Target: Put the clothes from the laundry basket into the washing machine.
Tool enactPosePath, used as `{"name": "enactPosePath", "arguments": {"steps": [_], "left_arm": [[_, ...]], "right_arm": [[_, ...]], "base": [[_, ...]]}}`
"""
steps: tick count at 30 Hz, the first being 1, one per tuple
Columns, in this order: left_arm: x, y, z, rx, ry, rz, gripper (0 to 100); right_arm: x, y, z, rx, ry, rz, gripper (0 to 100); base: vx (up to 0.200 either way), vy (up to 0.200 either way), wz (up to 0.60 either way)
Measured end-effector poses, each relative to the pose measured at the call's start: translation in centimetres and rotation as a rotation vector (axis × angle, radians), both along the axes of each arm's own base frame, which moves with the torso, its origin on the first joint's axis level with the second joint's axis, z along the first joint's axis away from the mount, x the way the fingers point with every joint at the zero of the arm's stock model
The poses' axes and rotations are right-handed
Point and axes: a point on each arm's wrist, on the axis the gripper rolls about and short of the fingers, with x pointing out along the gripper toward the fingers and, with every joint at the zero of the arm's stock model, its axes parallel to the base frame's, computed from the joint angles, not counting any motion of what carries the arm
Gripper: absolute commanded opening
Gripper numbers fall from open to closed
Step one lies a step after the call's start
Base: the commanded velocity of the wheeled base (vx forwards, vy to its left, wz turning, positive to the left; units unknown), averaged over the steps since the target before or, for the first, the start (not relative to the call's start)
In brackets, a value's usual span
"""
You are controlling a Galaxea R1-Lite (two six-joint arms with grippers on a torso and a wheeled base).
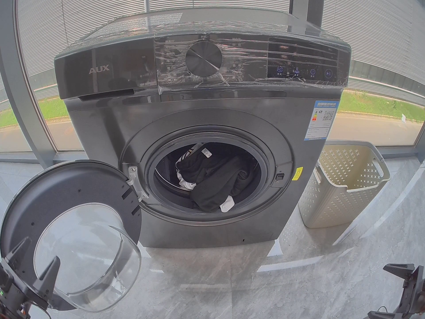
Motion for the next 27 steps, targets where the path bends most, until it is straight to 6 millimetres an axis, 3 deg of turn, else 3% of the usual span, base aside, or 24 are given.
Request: {"name": "enactPosePath", "arguments": {"steps": [3,7,12,16,27], "left_arm": [[-1.5,0.2,-1.8,0.033,0.06,0.052,100],[-3.0,0.3,-3.5,0.06,0.083,0.107,100],[-3.9,0.4,-4.0,0.073,0.016,0.149,100],[-4.2,0.4,-4.1,0.077,-0.023,0.174,100],[-4.5,0.4,-4.1,0.073,-0.051,0.193,100]], "right_arm": [[-0.7,-0.4,-0.7,-0.01,-0.006,-0.081,100],[-1.2,-1.1,-1.2,-0.022,-0.034,-0.313,100],[-1.6,-2.0,-1.6,-0.04,-0.065,-0.641,100],[-1.9,-2.4,-1.5,-0.075,-0.093,-0.802,100],[-1.8,-2.2,3.3,-0.093,-0.109,-0.976,100]], "base": [[0.0,0.0,0.0],[0.0,0.0,0.0],[0.0,0.0,0.0],[0.0,0.0,0.0],[0.0,0.0,0.0]]}}
